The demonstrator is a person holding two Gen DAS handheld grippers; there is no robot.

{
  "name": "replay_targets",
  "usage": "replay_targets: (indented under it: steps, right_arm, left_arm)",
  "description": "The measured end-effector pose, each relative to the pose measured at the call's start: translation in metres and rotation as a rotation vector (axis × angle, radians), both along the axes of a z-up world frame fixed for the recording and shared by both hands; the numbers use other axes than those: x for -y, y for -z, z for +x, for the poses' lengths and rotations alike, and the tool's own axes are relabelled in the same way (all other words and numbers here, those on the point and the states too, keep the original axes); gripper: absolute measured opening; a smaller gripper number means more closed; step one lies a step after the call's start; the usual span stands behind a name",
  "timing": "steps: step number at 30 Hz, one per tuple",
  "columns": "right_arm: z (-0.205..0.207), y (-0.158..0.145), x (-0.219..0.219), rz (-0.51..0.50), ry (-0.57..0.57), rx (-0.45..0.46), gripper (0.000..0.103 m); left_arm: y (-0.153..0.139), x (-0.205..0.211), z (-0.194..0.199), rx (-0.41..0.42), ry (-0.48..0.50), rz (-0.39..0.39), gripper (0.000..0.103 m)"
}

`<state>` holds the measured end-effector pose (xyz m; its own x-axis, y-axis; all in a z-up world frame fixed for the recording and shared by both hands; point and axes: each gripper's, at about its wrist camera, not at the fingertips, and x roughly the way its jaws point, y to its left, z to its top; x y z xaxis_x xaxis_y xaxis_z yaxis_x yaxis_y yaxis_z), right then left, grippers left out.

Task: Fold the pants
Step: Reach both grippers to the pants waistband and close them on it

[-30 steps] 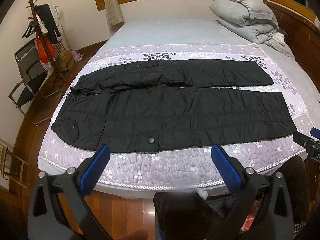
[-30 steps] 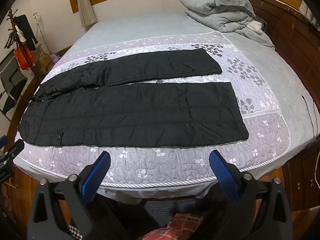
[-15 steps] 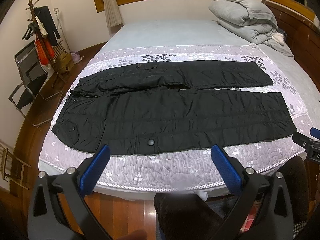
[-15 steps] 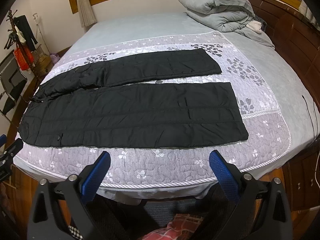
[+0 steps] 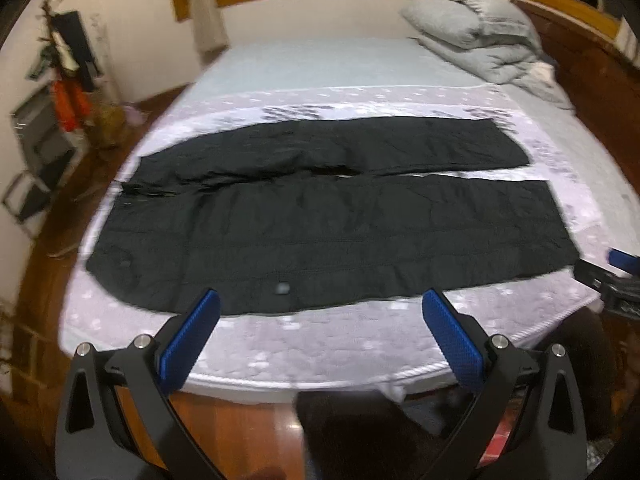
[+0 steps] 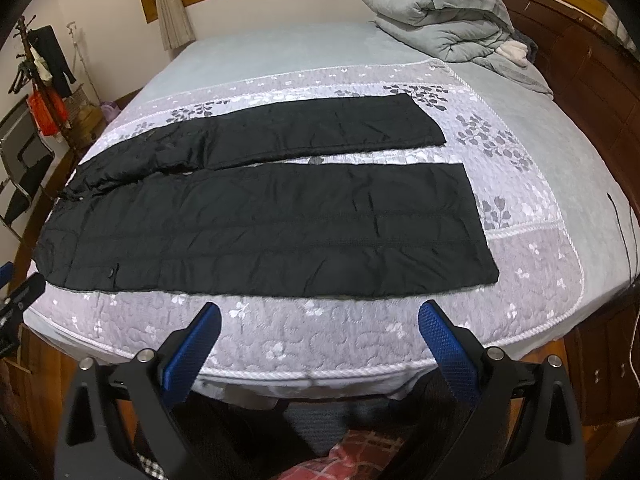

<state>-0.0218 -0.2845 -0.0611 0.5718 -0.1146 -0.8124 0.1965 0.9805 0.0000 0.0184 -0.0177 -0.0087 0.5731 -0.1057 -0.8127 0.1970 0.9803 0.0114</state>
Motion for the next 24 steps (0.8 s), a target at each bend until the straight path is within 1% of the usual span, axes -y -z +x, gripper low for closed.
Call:
replay_targets:
  steps: [2,4,7,10,12,14,15,16,17,18,19,21,23,24]
  right_arm:
    - [0.006,-0.005,0.008,-0.009,-0.005,0.019,0.100]
    - [0.013,-0.011,0.019,-0.023,-0.007,0.044,0.100]
    - [0.034,-0.022,0.047,-0.025,-0.015,0.060,0.100]
    - [0.065,-0.032,0.082,-0.026,-0.014,0.074,0.100]
    - [0.096,-0.033,0.115,-0.024,-0.013,0.069,0.100]
    - [0.124,-0.030,0.140,-0.009,-0.008,0.039,0.100]
    - [0.139,-0.027,0.154,0.008,-0.006,0.024,0.100]
    - [0.159,-0.024,0.170,0.044,-0.014,0.014,0.100]
    - [0.176,-0.020,0.184,0.063,-0.020,0.002,0.100]
    - [0.188,-0.017,0.193,0.068,-0.020,-0.011,0.100]
    - [0.207,-0.011,0.206,0.072,-0.025,-0.028,0.100]
    - [0.240,0.001,0.227,0.078,-0.043,-0.054,0.100]
    - [0.264,0.014,0.240,0.093,-0.061,-0.080,0.100]
    - [0.277,0.021,0.247,0.103,-0.072,-0.095,0.100]
  left_arm:
    - [0.004,-0.001,0.009,-0.031,0.015,-0.044,0.100]
    - [0.008,-0.004,0.021,-0.063,0.003,-0.053,0.100]
    - [0.012,-0.005,0.047,-0.085,0.003,-0.028,0.100]
    - [0.011,0.000,0.083,-0.090,0.048,0.015,0.100]
    - [0.007,0.005,0.111,-0.083,0.089,0.042,0.100]
    - [0.006,0.010,0.152,-0.089,0.144,0.073,0.100]
    - [0.005,0.013,0.168,-0.095,0.163,0.075,0.100]
    - [0.005,0.014,0.193,-0.100,0.182,0.071,0.100]
    - [0.006,0.015,0.215,-0.106,0.195,0.061,0.100]
    - [0.006,0.014,0.230,-0.115,0.205,0.047,0.100]
    - [0.008,0.014,0.257,-0.128,0.224,0.020,0.100]
    - [0.012,0.013,0.295,-0.131,0.242,-0.012,0.100]
    - [0.023,0.010,0.346,-0.133,0.263,-0.046,0.100]
    - [0.027,0.011,0.361,-0.135,0.276,-0.062,0.100]
